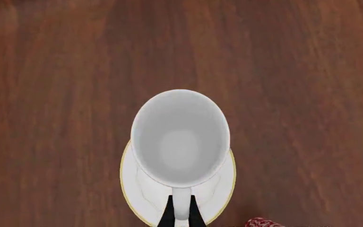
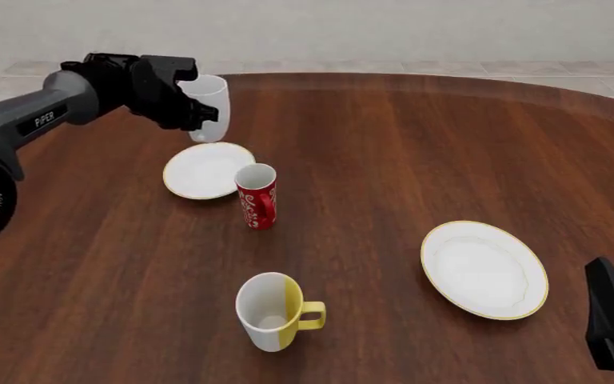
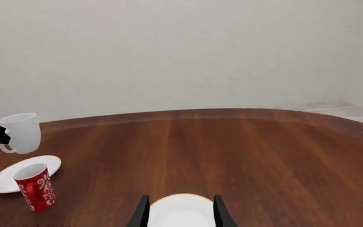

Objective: Put the white mug on the left plate.

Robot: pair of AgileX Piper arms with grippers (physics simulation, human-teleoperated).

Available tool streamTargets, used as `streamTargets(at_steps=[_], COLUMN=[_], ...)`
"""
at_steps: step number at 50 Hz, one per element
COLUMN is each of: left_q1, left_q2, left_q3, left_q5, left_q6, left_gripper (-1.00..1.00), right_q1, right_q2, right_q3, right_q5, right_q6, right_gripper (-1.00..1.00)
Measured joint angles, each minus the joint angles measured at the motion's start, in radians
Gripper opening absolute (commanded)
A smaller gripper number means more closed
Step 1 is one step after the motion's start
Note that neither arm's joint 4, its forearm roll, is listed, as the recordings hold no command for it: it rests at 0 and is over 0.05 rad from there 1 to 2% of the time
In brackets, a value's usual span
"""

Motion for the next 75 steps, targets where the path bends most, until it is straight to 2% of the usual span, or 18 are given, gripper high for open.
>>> streamTargets(at_steps=[22,32,42,75], left_q1=[0.007,0.014,0.014,0.008], left_q2=[-0.002,0.018,0.027,0.030], left_q3=[0.033,0.129,0.173,0.209], left_q5=[-0.008,-0.119,-0.168,-0.200], left_q6=[0.000,-0.005,-0.014,-0.010], left_gripper=[-1.00,-1.00,-1.00,-1.00], right_q1=[-0.003,-0.003,-0.003,-0.003], right_q2=[0.000,0.000,0.000,0.000], right_q3=[-0.001,-0.001,0.000,0.003], right_q5=[0.000,0.001,0.002,0.001], right_q6=[-0.005,-0.007,-0.009,-0.006], right_gripper=[1.00,1.00,1.00,1.00])
